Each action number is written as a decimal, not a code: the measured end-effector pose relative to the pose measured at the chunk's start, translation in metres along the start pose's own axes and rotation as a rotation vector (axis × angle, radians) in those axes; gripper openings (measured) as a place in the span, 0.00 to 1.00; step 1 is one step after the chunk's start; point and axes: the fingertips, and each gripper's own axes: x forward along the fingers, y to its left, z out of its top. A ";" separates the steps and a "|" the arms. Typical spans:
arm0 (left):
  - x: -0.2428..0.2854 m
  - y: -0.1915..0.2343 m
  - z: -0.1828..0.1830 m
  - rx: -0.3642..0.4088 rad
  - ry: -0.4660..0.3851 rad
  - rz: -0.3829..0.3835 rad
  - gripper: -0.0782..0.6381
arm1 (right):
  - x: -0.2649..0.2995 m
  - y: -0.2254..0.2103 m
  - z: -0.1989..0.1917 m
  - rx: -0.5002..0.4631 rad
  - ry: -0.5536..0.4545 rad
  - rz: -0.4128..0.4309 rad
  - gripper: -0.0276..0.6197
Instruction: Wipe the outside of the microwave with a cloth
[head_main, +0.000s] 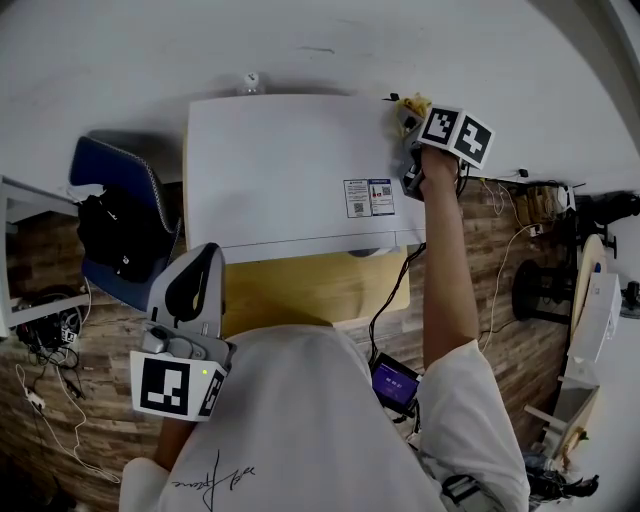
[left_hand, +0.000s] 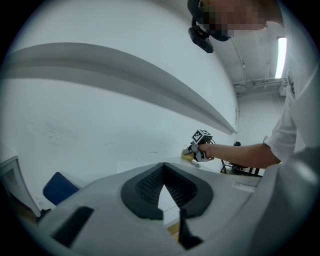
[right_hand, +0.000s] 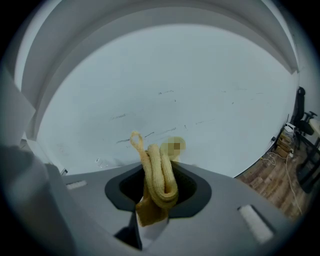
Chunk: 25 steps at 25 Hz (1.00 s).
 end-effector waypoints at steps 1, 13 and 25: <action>-0.001 0.001 0.000 0.000 0.000 -0.001 0.10 | 0.000 0.002 0.000 0.005 0.000 0.002 0.22; -0.011 0.014 -0.003 -0.010 -0.001 -0.009 0.10 | 0.004 0.022 -0.006 -0.001 0.003 0.006 0.22; -0.023 0.024 -0.011 -0.050 0.007 -0.007 0.10 | 0.006 0.044 -0.011 0.000 0.005 0.017 0.22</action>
